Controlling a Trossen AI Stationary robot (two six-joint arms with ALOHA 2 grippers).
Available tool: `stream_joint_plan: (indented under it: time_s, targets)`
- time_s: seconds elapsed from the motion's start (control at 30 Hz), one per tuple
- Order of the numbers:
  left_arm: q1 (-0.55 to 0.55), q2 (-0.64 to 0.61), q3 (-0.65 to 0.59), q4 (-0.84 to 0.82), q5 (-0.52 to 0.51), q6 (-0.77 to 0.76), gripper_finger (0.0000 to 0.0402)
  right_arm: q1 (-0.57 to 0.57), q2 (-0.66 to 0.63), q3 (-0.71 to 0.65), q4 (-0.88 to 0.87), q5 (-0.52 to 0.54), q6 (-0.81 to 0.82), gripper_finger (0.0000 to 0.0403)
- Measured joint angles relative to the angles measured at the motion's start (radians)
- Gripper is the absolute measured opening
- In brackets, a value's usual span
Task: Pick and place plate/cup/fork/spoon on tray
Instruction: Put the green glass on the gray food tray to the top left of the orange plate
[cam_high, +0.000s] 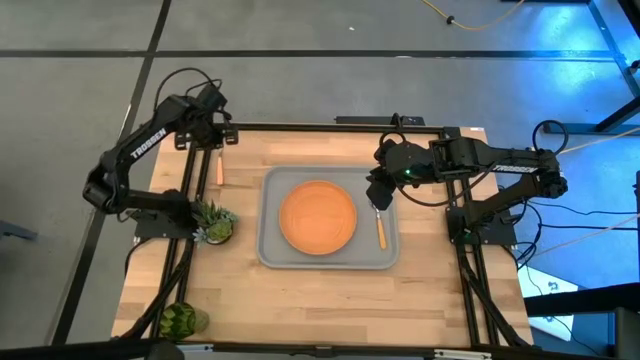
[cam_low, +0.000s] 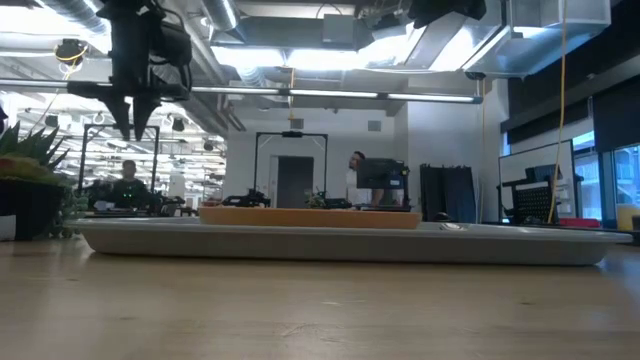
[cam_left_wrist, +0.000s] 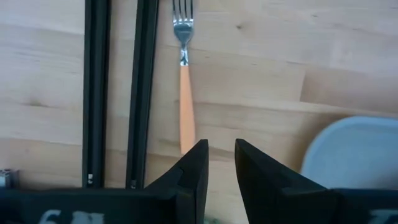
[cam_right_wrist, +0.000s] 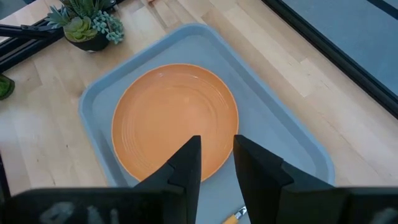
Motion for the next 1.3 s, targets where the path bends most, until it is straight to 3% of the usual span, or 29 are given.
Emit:
stream_joint_plan:
  time_s: [0.3,0.43,0.63,0.77,0.97,1.07,1.3]
  targets:
    - [-0.011,0.012,0.0,0.019,0.019,0.048,0.0073,0.0,0.0,0.0,0.0,0.0,-0.004,0.0099]
    - [-0.06,0.012,-0.001,0.045,0.069,0.066,0.0073,0.0,0.0,0.0,0.0,0.0,-0.004,0.0099]
    - [-0.177,0.026,-0.001,0.156,0.101,0.235,0.0073,0.0,0.0,0.0,0.0,0.0,-0.004,0.0099]
    - [-0.176,0.079,-0.001,0.184,0.085,0.213,0.0073,0.0,0.0,0.0,0.0,0.0,-0.004,0.0099]
    - [-0.164,0.166,-0.002,0.338,0.209,0.189,0.0073,0.0,0.0,0.0,-0.001,0.0,-0.003,0.0099]
    - [-0.163,0.194,0.008,0.367,0.199,0.189,0.0073,0.0,0.0,0.0,-0.003,0.0,-0.003,0.0099]
    - [-0.169,0.276,0.064,0.311,0.07,0.166,0.0073,0.0,0.0,0.0,-0.012,0.0,-0.004,0.0099]
